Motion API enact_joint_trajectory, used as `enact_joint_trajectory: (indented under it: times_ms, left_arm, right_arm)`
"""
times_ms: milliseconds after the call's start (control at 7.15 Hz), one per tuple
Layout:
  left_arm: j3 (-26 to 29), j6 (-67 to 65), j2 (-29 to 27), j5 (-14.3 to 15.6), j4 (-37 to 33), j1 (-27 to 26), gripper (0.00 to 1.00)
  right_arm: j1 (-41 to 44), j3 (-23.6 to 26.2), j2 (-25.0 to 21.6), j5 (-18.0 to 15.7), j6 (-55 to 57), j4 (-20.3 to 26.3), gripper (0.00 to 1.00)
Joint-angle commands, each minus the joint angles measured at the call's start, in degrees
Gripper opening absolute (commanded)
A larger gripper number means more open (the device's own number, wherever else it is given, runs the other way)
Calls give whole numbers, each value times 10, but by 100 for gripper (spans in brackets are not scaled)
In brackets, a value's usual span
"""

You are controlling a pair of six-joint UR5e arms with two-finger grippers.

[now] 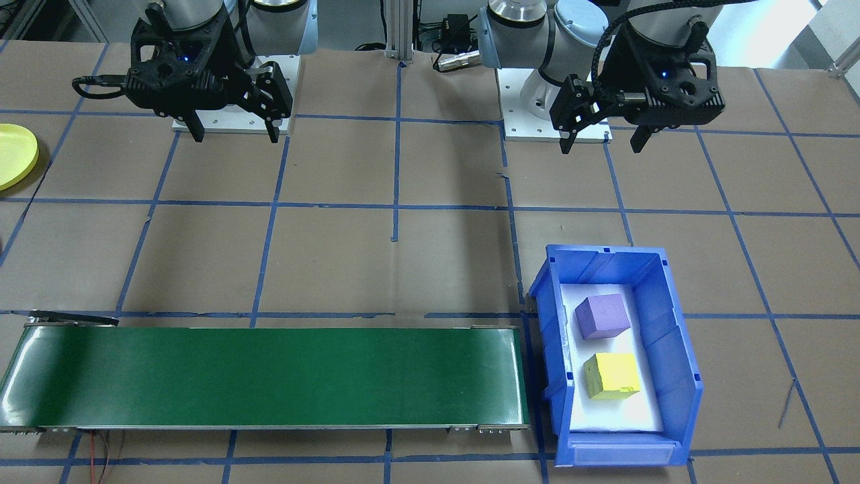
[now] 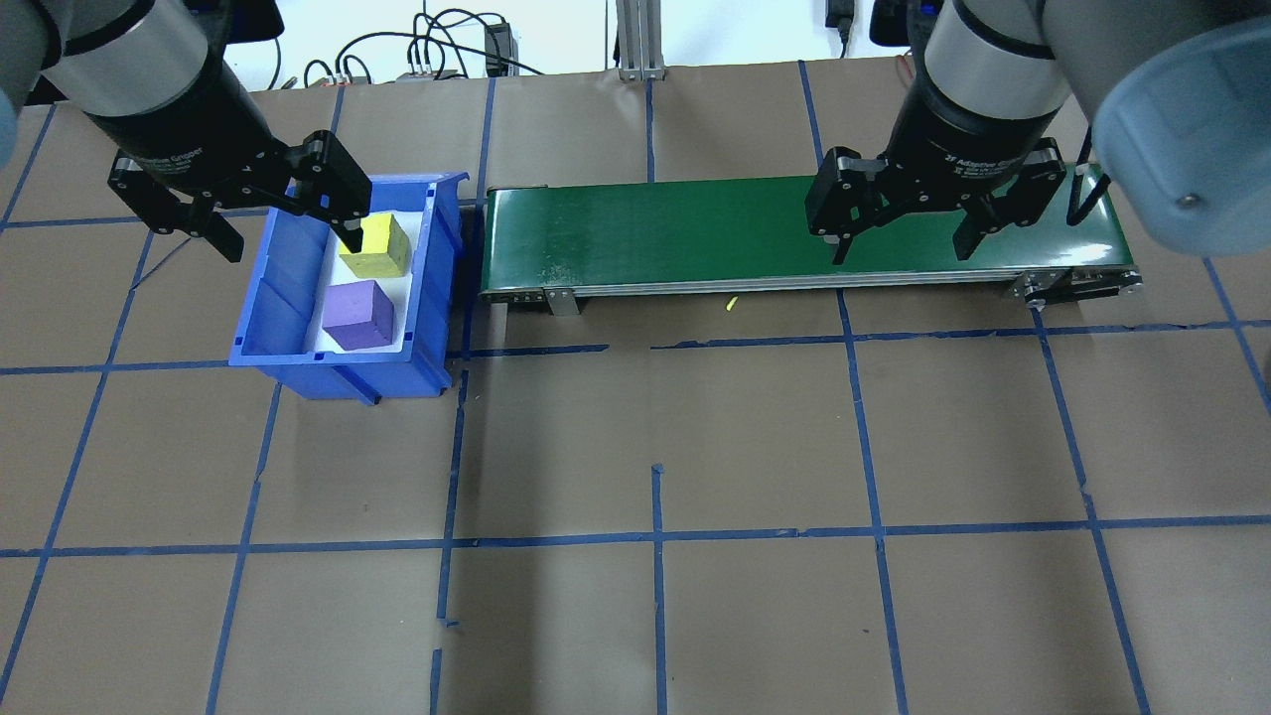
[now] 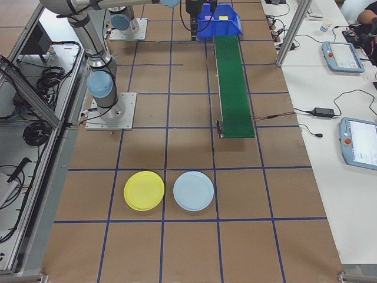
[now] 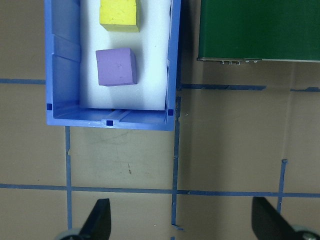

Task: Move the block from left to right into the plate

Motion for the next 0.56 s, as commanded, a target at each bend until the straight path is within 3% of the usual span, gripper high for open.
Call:
enact_joint_trajectory:
  times_ms: [0,419]
  left_arm:
    - [0,1,0,-1,1,0,100]
    - [0,5,0,0,0,1,100]
  right_arm:
    - [0,4,0,0,-10,-1,100]
    - [0,-1,-1,3,-6,-7,100]
